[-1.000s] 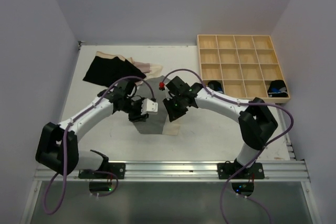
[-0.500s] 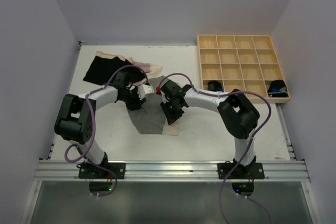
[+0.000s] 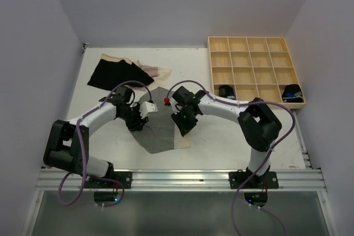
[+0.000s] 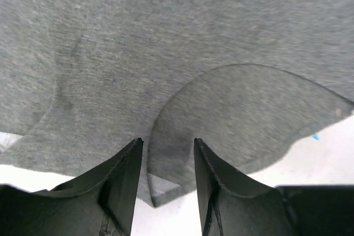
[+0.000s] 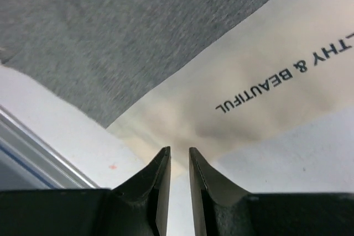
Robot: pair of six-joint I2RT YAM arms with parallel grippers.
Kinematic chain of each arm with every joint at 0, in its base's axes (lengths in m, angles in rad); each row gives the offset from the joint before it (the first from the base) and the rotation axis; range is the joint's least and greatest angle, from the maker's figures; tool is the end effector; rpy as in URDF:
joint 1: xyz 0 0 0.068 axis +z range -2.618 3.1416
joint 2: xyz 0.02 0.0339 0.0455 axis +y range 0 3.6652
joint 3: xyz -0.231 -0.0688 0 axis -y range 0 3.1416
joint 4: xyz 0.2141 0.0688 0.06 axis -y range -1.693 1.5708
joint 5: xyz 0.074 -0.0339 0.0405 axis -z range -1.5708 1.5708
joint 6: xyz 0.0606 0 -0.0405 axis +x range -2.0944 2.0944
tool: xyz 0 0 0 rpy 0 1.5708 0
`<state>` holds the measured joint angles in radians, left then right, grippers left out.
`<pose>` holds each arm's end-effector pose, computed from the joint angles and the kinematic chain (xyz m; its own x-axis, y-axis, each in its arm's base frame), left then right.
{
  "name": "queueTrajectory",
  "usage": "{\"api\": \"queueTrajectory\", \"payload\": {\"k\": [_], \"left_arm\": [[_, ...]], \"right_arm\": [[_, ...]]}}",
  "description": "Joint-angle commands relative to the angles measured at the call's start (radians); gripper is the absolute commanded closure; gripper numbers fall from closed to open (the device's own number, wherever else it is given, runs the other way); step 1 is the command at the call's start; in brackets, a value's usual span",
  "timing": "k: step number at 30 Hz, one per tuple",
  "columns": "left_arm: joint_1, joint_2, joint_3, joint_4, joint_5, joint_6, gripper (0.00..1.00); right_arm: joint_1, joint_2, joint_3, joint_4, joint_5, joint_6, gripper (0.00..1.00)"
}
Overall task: Roll the underwear
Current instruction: Flatten the underwear, then fold the underwear
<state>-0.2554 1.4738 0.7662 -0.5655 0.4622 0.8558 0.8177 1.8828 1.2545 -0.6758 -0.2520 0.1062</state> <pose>0.2224 -0.0860 0.1272 -0.3401 0.7873 -0.5142 0.9297 0.3638 -0.0580 0.2176 0.2543 0.1281 -0.7357 -0.6347 -0.2366 -0.6773 0.6855 0.2671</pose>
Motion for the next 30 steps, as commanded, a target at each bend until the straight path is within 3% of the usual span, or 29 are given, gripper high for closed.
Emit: {"api": "queueTrajectory", "payload": {"k": [1, 6, 10, 17, 23, 30], "left_arm": [[0.007, -0.102, 0.059, -0.076, 0.085, -0.006, 0.53], [0.033, -0.063, 0.283, 0.034, 0.138, -0.124, 0.5], [0.036, 0.141, 0.474, 0.067, 0.167, -0.161, 0.5], [0.039, 0.469, 0.813, 0.027, 0.23, -0.156, 0.5], [0.041, 0.623, 0.906, 0.041, 0.256, -0.144, 0.5], [0.041, 0.686, 0.912, 0.039, 0.274, -0.133, 0.49]], "right_arm": [[0.001, -0.157, 0.045, -0.045, 0.016, -0.037, 0.75], [-0.077, -0.194, 0.172, -0.019, 0.074, -0.001, 0.72], [-0.205, -0.118, 0.255, 0.021, 0.065, -0.003, 0.71], [-0.278, 0.106, 0.46, 0.021, 0.082, -0.051, 0.7], [-0.293, 0.28, 0.577, 0.027, 0.049, -0.065, 0.68], [-0.296, 0.334, 0.579, 0.035, 0.063, -0.074, 0.58]]}}
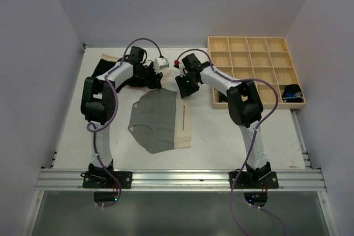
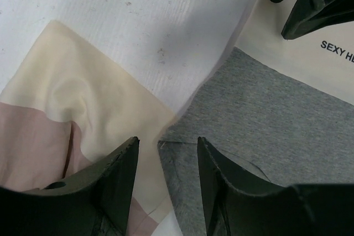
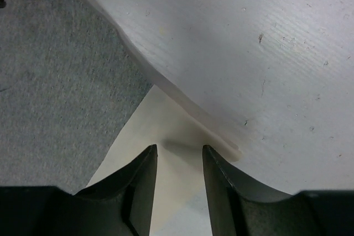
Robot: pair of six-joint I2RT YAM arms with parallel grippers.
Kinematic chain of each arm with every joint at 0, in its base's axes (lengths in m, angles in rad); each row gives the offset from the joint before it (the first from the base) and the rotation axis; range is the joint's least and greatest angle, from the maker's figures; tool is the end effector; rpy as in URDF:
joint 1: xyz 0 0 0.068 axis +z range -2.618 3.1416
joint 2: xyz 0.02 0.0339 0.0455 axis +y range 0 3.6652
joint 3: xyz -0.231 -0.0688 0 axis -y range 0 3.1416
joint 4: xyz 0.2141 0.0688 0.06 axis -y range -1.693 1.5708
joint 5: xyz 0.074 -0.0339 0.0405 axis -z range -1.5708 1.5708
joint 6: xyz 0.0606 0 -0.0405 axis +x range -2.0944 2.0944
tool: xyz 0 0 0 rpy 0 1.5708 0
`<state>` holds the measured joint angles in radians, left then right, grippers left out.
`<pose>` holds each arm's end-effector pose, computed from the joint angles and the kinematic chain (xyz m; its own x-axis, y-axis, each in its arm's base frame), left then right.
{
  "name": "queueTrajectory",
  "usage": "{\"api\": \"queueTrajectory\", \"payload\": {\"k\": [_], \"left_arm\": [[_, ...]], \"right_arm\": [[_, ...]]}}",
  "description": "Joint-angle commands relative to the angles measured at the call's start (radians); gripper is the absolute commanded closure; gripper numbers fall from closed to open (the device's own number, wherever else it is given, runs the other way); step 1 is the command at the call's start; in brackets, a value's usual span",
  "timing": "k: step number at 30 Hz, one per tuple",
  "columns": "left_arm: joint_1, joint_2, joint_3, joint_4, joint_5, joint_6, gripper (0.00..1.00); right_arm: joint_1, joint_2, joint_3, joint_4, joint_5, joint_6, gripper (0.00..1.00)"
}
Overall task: Roll the underwear
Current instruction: Fold the underwear
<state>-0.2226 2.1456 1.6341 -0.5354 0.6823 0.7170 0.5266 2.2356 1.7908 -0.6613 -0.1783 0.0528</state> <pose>0.4033 -0.1305 0.1501 -0.3218 0.5958 -0.7359 0.9160 0.3925 -0.0828 0.3763 0.2312 0.1379 -0.8015 -0.4059 -0.4392 -0.5218 0.8334 0.1820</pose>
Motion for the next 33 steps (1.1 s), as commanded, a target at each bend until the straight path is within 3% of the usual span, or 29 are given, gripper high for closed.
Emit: {"api": "queueTrajectory", "payload": {"k": [1, 11, 26, 31, 33], "left_arm": [[0.008, 0.019, 0.04, 0.003, 0.053, 0.012, 0.49], [0.006, 0.06, 0.03, -0.023, 0.057, 0.033, 0.54], [0.006, 0.05, 0.036, -0.046, 0.077, 0.053, 0.92], [0.006, 0.037, 0.03, -0.032, 0.074, 0.05, 0.96], [0.006, 0.027, 0.02, -0.02, 0.066, 0.048, 0.93]], "right_arm": [[-0.005, -0.021, 0.035, 0.023, -0.009, -0.022, 0.57], [-0.008, -0.057, 0.028, 0.026, -0.003, -0.033, 0.56], [-0.057, -0.064, 0.055, 0.038, 0.036, -0.042, 0.52], [-0.062, -0.031, 0.062, 0.043, 0.014, -0.045, 0.51], [-0.062, -0.024, 0.061, 0.043, 0.004, -0.045, 0.51]]}}
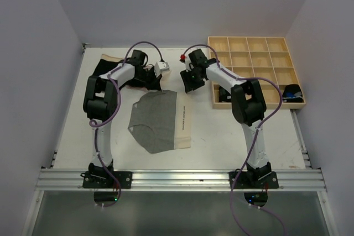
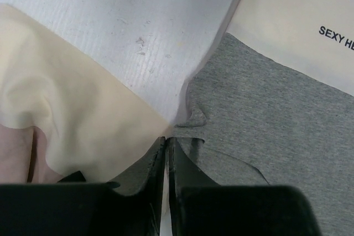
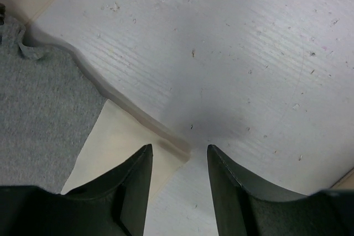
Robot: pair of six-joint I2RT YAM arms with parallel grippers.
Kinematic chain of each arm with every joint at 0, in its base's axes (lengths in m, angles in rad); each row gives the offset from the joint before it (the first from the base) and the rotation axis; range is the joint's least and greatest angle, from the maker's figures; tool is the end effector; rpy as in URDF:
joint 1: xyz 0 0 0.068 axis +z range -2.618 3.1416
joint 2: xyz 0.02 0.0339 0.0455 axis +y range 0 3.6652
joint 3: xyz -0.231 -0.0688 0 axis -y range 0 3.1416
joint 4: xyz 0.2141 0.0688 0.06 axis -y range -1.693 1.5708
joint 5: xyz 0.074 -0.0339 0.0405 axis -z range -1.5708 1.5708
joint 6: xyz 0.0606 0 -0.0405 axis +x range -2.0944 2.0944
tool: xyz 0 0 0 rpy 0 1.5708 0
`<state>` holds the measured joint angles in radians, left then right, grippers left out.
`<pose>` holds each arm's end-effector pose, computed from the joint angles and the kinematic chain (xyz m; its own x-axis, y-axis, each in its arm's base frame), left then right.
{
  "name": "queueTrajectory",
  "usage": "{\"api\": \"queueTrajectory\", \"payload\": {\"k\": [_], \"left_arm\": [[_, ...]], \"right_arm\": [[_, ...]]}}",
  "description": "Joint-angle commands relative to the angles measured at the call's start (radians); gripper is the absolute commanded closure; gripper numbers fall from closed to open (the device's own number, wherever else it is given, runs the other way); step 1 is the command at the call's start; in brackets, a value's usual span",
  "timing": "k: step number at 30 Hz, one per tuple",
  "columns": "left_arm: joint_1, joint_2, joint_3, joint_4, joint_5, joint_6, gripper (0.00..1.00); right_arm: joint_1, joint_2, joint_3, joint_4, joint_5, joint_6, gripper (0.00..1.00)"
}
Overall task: Roll the underwear
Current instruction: Fold the underwear
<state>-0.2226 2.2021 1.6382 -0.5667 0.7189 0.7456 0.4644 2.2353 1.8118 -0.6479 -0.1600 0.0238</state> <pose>0.4011 -0.1317 0.1281 -0.3499 0.6026 -0.7172 0.9217 0.3582 -0.1486 0.3948 0.2086 0.1446 -0.7968 -0.3729 -0.4754 -0.4916 0.8576 0.1512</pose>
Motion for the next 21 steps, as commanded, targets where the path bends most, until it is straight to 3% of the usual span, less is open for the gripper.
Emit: {"api": "queueTrajectory", "payload": {"k": [1, 5, 8, 21], "left_arm": [[0.006, -0.036, 0.012, 0.027, 0.027, 0.012, 0.89], [0.006, -0.044, 0.008, 0.042, 0.014, 0.011, 0.71], [0.006, -0.042, 0.009, 0.05, 0.008, 0.009, 0.64], [0.006, -0.051, 0.038, 0.016, 0.063, 0.043, 0.53]], "right_arm": [[0.0, -0.016, 0.034, 0.037, -0.018, -0.016, 0.51], [0.0, -0.011, 0.015, 0.053, -0.032, -0.018, 0.52], [0.0, -0.006, 0.009, 0.056, -0.058, -0.048, 0.55], [0.0, 0.06, -0.006, 0.039, -0.088, -0.09, 0.62]]}}
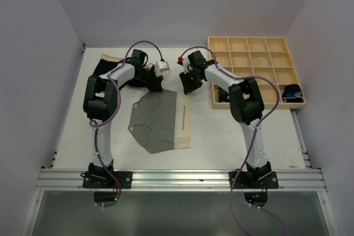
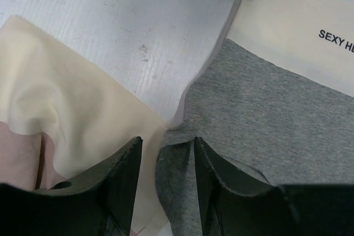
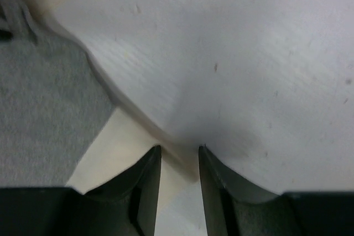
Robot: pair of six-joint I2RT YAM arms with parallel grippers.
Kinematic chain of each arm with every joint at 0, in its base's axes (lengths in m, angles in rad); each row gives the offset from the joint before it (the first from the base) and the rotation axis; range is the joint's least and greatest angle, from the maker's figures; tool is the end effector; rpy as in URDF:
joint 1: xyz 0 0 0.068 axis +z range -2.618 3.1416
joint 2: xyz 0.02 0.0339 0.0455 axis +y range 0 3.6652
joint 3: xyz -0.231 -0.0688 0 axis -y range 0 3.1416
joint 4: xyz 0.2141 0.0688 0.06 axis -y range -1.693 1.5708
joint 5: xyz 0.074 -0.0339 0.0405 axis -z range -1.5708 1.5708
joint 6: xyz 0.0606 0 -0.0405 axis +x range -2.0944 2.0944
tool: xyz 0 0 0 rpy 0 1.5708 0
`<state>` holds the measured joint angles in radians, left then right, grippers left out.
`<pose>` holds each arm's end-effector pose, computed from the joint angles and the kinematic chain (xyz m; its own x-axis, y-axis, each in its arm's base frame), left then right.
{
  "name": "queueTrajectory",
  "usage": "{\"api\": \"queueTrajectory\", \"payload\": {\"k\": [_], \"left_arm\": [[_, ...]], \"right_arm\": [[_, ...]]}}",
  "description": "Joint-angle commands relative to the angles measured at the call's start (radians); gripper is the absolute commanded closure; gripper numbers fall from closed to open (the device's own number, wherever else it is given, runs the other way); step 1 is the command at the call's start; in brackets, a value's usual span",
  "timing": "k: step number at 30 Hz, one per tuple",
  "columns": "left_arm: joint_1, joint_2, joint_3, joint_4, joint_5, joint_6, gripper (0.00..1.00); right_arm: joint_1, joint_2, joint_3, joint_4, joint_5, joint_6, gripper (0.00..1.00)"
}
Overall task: Roll the underwear
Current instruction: Fold the underwear
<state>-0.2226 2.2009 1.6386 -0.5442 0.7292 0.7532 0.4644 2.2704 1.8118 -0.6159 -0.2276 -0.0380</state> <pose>0.4033 -0.1327 0.1302 -0.3246 0.5964 -0.7341 0.9289 0.3475 -0.1283 0.3968 0.2141 0.1323 -0.7654 -0.4248 -0.4834 -0.5619 0.8074 0.1802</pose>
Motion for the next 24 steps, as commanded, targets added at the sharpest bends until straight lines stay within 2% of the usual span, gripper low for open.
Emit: {"api": "queueTrajectory", "payload": {"k": [1, 4, 7, 11, 13, 21, 24], "left_arm": [[0.006, -0.043, 0.04, -0.01, 0.055, 0.04, 0.53], [0.006, -0.024, 0.05, -0.019, 0.055, 0.046, 0.53], [0.006, -0.007, 0.053, -0.019, 0.052, 0.046, 0.55], [0.005, 0.0, 0.063, -0.022, 0.049, 0.046, 0.65], [0.005, -0.001, 0.061, -0.02, 0.044, 0.049, 0.66], [0.005, 0.016, 0.076, -0.02, 0.039, 0.052, 0.57], [0.003, 0.037, 0.093, -0.028, 0.03, 0.055, 0.55]], "right_arm": [[0.0, 0.023, -0.009, 0.01, -0.026, -0.031, 0.63], [0.0, 0.018, -0.025, 0.021, -0.026, -0.033, 0.68], [0.0, 0.017, -0.026, 0.022, -0.033, -0.034, 0.77], [0.0, 0.003, -0.023, 0.027, -0.052, -0.034, 0.87], [0.0, -0.002, -0.026, 0.03, -0.058, -0.036, 0.9], [0.0, -0.009, -0.037, 0.034, -0.075, -0.034, 1.0], [0.002, -0.014, -0.04, 0.036, -0.078, -0.039, 1.0]]}}
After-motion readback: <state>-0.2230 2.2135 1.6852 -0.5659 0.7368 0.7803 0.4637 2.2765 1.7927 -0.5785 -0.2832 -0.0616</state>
